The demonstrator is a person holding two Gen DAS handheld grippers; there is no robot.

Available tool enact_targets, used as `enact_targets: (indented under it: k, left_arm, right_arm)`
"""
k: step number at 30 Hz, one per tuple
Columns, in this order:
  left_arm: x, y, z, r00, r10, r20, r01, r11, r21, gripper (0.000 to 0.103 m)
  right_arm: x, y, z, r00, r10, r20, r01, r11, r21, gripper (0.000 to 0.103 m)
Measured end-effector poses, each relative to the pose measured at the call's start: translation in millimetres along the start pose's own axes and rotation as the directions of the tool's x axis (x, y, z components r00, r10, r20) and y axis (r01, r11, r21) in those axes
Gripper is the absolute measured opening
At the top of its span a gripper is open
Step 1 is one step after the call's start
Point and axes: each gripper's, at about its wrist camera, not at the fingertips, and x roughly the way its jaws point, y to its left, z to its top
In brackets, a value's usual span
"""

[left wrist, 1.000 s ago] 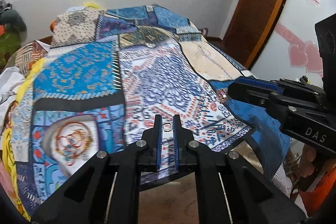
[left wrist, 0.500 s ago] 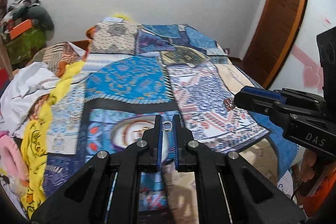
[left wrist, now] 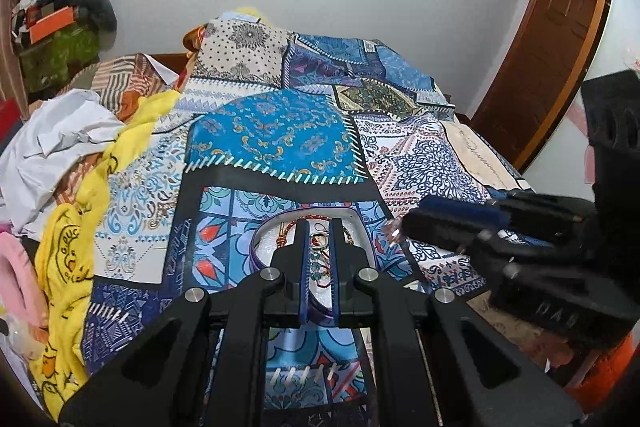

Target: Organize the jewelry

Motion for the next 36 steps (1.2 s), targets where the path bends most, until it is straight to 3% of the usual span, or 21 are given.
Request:
enact_targets:
  k: [11, 21, 25, 30, 34, 36]
  left_arm:
    - [33.2, 12.1, -4.0, 0.998, -0.021, -0.067, 0.018, 0.999, -0.032, 0.007]
    - [16.7, 14.5, 0.2, 0.999, 0.015, -0.039, -0.017, 0.999, -0.049, 0.007]
    - [-6.5, 6.7, 4.2, 0.999, 0.039, 0.003, -0.039, 0.999, -0.026, 0.007]
    - [-48.4, -9.6, 12.1, 0.993, 0.065, 0.096, -0.066, 0.998, 0.010, 0.007]
    - [-91.5, -29.2, 19.0, 0.974, 0.085, 0.208, -0.096, 0.994, 0.048, 0.012]
    - [-121.1, -42.8, 20.7, 0.953, 0.096, 0.287, -0.121, 0.990, 0.071, 0.017]
  right_arm:
    - [31.9, 5.9, -15.1, 0.992, 0.049, -0.120, -0.050, 0.999, -0.007, 0.018]
    - [30.3, 4.7, -13.1, 0.989, 0.034, -0.143, -0.034, 0.999, 0.003, 0.018]
    - [12.5, 2.6, -6.2, 0.995, 0.018, -0.100, -0.017, 1.000, 0.007, 0.018]
    - [-30.8, 5.5, 5.5, 0.999, -0.029, 0.016, 0.029, 1.000, 0.010, 0.018]
    - [-87.6, 14.2, 13.8, 0.982, -0.071, 0.175, 0.071, 0.997, 0.005, 0.018]
    - [-111.7, 20.8, 15.5, 0.966, -0.088, 0.243, 0.090, 0.996, 0.004, 0.018]
